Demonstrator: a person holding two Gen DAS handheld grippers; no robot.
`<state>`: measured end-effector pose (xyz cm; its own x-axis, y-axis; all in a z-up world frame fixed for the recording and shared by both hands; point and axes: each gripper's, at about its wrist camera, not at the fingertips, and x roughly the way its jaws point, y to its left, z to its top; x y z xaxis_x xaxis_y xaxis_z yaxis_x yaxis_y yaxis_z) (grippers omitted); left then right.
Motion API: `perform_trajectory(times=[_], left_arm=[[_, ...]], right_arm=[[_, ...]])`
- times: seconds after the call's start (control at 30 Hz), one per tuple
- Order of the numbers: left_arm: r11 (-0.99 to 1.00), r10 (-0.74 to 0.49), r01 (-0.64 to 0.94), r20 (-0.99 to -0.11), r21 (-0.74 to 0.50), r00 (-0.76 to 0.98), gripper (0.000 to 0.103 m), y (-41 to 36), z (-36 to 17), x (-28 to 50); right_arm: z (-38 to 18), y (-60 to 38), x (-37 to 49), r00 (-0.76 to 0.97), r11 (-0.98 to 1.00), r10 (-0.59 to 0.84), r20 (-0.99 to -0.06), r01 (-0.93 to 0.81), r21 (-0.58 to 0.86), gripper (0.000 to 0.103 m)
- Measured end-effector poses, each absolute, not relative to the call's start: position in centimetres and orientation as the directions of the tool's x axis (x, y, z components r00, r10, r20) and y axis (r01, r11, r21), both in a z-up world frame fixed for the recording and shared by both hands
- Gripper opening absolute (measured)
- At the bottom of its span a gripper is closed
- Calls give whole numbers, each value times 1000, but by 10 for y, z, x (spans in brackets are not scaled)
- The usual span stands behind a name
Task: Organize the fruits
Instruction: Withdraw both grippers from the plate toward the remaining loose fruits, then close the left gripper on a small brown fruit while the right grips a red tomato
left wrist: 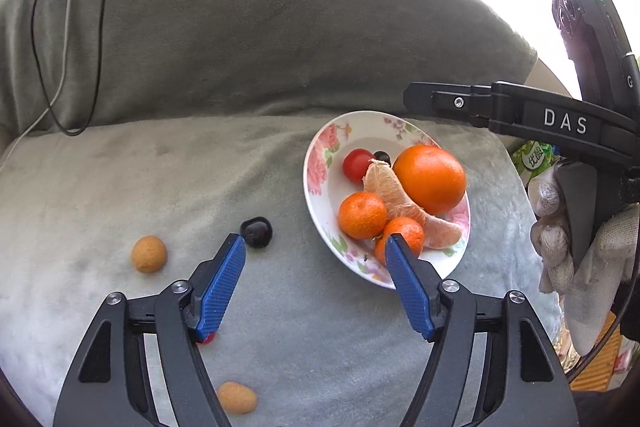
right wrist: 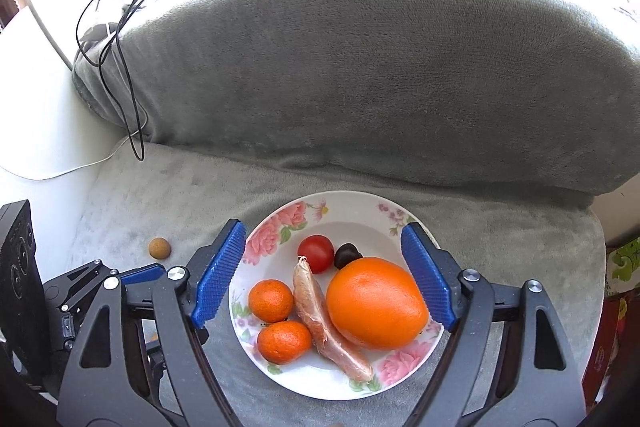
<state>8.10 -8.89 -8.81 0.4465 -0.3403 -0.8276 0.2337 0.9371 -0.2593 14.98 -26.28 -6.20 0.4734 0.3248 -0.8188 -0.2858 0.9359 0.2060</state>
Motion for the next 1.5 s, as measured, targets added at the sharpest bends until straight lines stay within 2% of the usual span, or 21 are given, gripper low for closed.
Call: perform_trajectory(times=[0.3,0.37,0.43,0.67,0.93,1.03,1.2,1.27,1.33,1.5], left_arm=[[951,-307,166,-844,-260,440,72,-45,-95,49],[954,-300,159,-848,-255,436,72,-39,-98,42],[957,-290,151,-854,-249,432,72,-32,-100,36],[956,-293,111,-857,-271,425,72,-16,-105,15],[950,-310,95,-854,-298,419,70,-1,-108,-1],[944,-328,97,-851,-316,410,65,0,-111,-6],[936,-350,108,-848,-335,398,53,-4,-118,-10],[935,-352,106,-848,-339,396,46,-5,-122,-9],[928,-370,102,-843,-360,390,41,-5,-125,-9],[917,-397,126,-836,-378,379,41,-13,-128,-6]], right_arm=[[-49,-251,135,504,921,374,-779,-304,245,83],[-46,-242,132,502,915,378,-778,-329,233,90],[-44,-233,127,498,907,387,-776,-356,224,92],[-54,-202,120,406,896,370,-836,-395,205,92],[-64,-177,116,327,865,412,-850,-433,253,92],[-68,-165,116,289,847,433,-854,-455,275,92],[-82,-138,113,185,799,458,-870,-514,311,76],[-90,-128,110,142,780,461,-876,-535,324,65],[-99,-119,106,97,765,458,-884,-549,336,58],[-119,-107,99,14,748,458,-889,-547,376,53]])
